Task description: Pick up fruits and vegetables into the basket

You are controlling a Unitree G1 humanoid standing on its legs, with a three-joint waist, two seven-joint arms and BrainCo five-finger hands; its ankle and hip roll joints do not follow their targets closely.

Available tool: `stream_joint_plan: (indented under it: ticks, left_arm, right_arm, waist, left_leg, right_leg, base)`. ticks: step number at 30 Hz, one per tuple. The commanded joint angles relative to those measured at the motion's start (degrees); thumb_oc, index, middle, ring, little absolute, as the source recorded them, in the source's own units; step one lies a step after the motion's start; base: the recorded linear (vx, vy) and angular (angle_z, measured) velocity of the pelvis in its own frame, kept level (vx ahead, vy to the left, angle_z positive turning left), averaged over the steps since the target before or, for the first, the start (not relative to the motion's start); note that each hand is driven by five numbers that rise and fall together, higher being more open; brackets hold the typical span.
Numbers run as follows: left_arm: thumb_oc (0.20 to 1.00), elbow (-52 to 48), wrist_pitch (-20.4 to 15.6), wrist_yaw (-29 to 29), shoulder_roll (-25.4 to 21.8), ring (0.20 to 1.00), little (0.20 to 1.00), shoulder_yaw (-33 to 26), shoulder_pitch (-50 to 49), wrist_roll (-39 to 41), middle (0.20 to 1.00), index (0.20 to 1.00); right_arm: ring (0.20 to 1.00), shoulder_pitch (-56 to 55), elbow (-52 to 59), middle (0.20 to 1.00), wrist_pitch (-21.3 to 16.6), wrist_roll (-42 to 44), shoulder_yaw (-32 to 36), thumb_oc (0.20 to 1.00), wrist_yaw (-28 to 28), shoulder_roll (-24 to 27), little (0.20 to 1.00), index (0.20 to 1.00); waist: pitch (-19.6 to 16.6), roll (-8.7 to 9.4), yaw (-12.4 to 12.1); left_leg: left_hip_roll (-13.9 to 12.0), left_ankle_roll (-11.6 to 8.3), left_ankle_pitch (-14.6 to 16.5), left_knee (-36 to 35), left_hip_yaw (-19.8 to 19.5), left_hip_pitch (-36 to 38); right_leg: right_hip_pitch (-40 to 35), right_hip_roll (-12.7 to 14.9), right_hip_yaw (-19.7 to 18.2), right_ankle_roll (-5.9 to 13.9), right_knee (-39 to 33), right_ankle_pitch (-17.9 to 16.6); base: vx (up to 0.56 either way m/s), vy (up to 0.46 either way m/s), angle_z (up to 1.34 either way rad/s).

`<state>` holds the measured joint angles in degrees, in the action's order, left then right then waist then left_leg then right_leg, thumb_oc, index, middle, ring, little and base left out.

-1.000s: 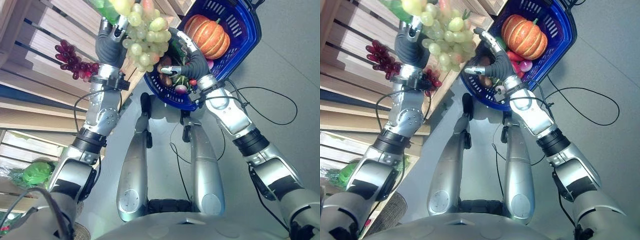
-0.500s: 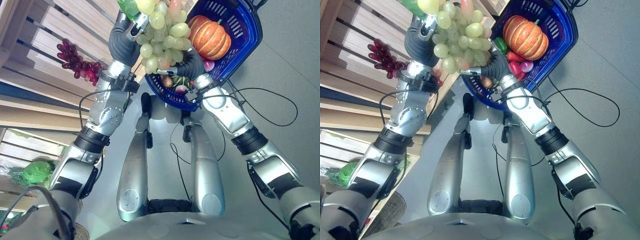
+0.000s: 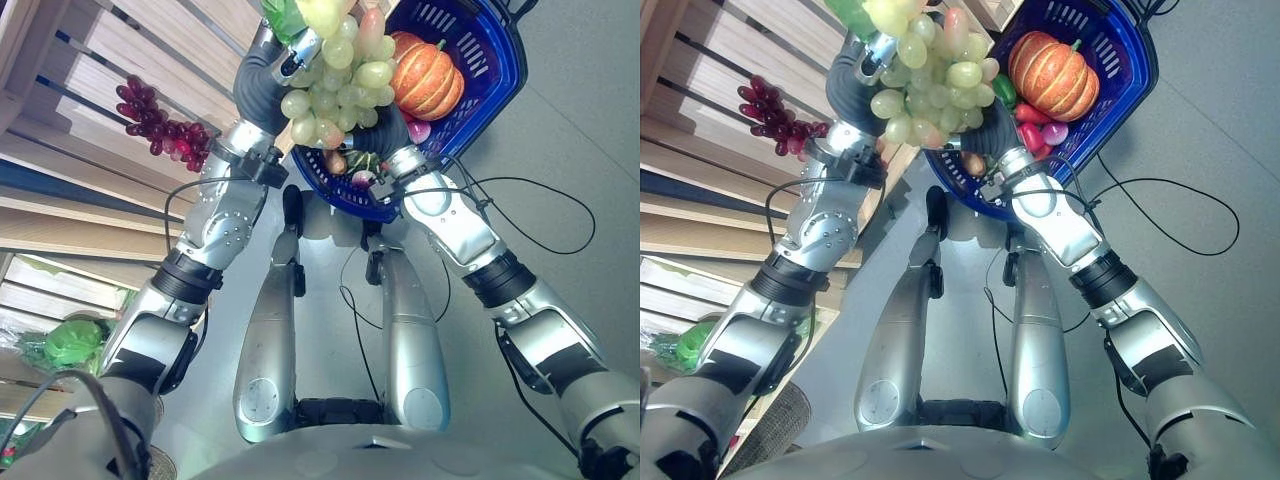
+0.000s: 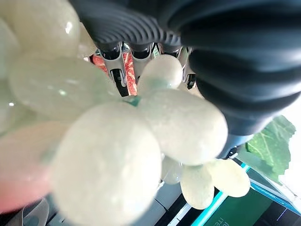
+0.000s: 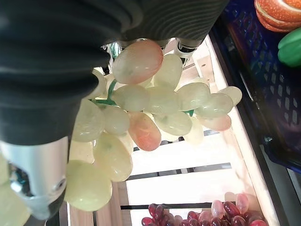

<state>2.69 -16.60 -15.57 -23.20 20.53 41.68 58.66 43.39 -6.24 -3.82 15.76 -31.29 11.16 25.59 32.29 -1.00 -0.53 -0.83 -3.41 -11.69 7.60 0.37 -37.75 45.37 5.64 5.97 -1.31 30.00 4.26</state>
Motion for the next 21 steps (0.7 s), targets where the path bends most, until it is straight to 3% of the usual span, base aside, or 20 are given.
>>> stream_joint_plan:
  ticks: [1, 10, 19, 20, 21]
  left_arm:
    - [0.2, -8.3, -0.6, -3.7, 3.6, 0.2, 0.2, 2.8, 2.7, 1.6, 0.2, 0.2]
    - [0.2, -8.9, -1.9, -2.4, 3.8, 0.2, 0.2, 2.6, 2.1, 1.4, 0.2, 0.2]
    - [0.2, -8.6, -5.5, 3.9, 3.9, 0.2, 0.2, 0.3, 1.0, 0.3, 0.2, 0.2]
    - [0.354, -8.6, -5.7, 4.7, 4.2, 0.354, 0.354, -0.1, 0.8, -0.1, 0.354, 0.354]
    - [0.849, -8.4, -5.8, 5.1, 4.2, 0.849, 0.849, -0.3, 0.5, 0.3, 0.849, 0.849]
  right_arm:
    - [0.2, 4.9, 4.1, 0.2, -3.4, 1.0, -0.7, 0.2, 1.3, -3.5, 0.2, 0.2]
    - [0.2, 4.5, 3.9, 0.2, -3.0, 0.6, -0.6, 0.2, 2.6, -3.7, 0.2, 0.2]
    - [0.2, 3.5, 3.8, 0.2, -3.8, 0.9, 0.2, 0.2, 2.6, -3.6, 0.2, 0.2]
    - [0.2, 3.3, 3.8, 0.2, -3.8, 0.8, 0.2, 0.2, 2.7, -3.7, 0.2, 0.2]
    - [0.2, 3.0, 3.8, 0.2, -3.9, 0.6, 0.4, 0.2, 2.7, -3.8, 0.2, 0.2]
  waist:
    - [-2.5, -1.44, 0.5]
    - [-2.5, -1.49, 0.4]
    - [-2.5, -1.53, 0.2]
    - [-2.5, -1.55, 0.2]
    - [-2.5, -1.56, 0.1]
  left_leg:
    - [3.2, 1.5, 9.1, 7.5, 1.3, -0.3]
    - [3.4, 1.63, 8.9, 7.2, 1.3, -0.1]
    - [3.6, 1.57, 8.8, 7.3, 1.1, -0.4]
    - [3.6, 1.57, 8.8, 7.3, 1.0, -0.4]
    - [3.6, 1.6, 8.8, 7.4, 1.0, -0.4]
  right_leg:
    - [-7.1, 1.3, 3.0, 5.11, -14.4, -6.7]
    - [-7.2, 1.2, 3.2, 5.13, -14.5, -6.9]
    - [-6.9, 1.2, 3.2, 5.17, -14.4, -6.8]
    - [-6.9, 1.2, 3.2, 5.17, -14.3, -6.8]
    - [-6.9, 1.3, 3.3, 5.21, -14.2, -6.8]
  base:
    - [0.0, 0.0, 0.0]
    - [0.0, 0.001, 0.02]
    - [0.0, 0.0, 0.0]
    - [0.0, 0.0, 0.0]
    - [0.0, 0.0, 0.0]
